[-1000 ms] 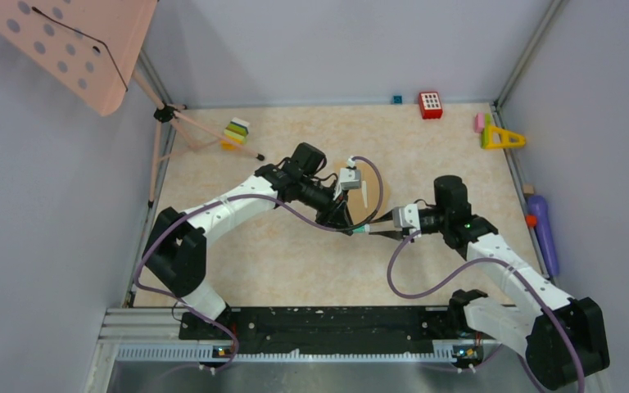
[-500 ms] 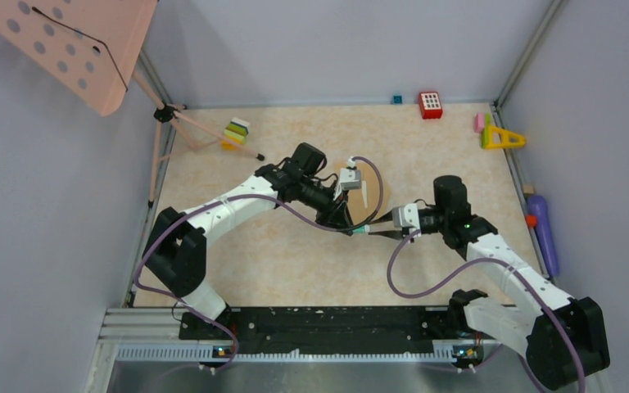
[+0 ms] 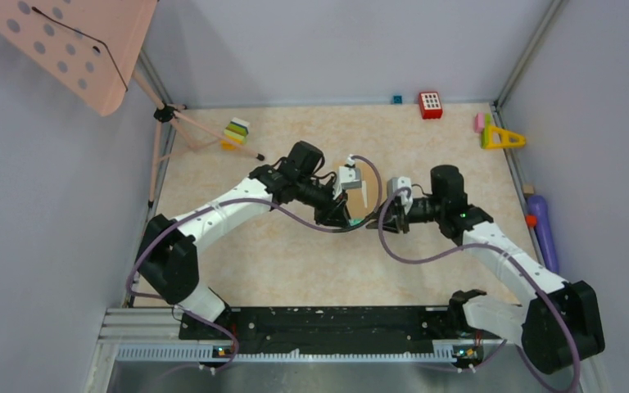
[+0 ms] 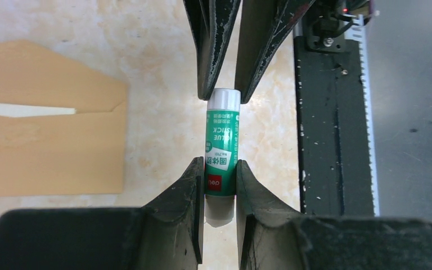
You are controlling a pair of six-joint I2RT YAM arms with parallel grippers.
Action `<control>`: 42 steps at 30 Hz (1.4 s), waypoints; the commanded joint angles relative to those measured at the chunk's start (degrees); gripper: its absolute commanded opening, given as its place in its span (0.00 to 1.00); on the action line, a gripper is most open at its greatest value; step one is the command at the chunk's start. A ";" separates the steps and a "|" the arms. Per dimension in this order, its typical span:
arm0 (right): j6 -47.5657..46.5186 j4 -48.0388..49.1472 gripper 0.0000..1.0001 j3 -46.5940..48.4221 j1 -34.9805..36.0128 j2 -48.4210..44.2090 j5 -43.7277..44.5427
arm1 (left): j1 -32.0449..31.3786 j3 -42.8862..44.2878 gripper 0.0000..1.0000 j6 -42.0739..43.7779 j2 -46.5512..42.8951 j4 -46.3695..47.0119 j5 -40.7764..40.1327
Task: Place the letter into the envelope and seal it
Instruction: Unscrew the solid glue.
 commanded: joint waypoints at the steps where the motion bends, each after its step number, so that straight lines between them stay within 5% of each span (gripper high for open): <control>1: 12.66 -5.39 0.12 7.65 -0.22 3.58 -2.47 | 0.46 -0.62 0.00 0.58 -4.97 5.44 -8.28; 8: 37.22 -4.86 0.17 13.35 -4.50 11.85 -8.92 | 0.45 -0.81 0.00 0.35 -5.23 6.51 -10.55; 11: 40.08 -13.33 0.22 18.25 -4.90 17.34 -10.87 | 0.43 -0.80 0.00 0.29 -5.26 6.52 -10.88; 19: 34.40 -22.23 0.37 22.57 -6.68 20.99 -14.78 | 0.44 -0.72 0.00 0.29 -5.26 6.39 -10.34; 24: 10.90 -32.15 0.45 22.96 -6.92 16.31 -13.83 | 0.69 -0.13 0.00 0.13 -4.72 4.93 -5.81; 29: 2.37 -18.24 0.61 13.20 -7.00 3.88 -9.68 | 1.42 0.75 0.00 -0.72 -2.88 2.94 3.80; 33: 16.18 8.28 0.75 3.40 -7.04 -4.25 -5.93 | 1.42 0.72 0.00 -1.25 -1.47 2.47 7.53; 35: 12.54 4.50 0.77 5.88 -7.03 -1.98 -7.29 | 1.42 0.72 0.00 -1.51 -0.96 2.47 8.19; 38: 5.28 -5.42 0.95 9.54 -7.04 1.34 -11.33 | 1.42 0.64 0.00 -1.83 -0.67 2.66 8.67; 42: 6.62 -5.05 0.90 10.57 -6.93 3.35 -14.24 | 1.40 0.41 0.00 -2.32 -0.50 3.38 9.13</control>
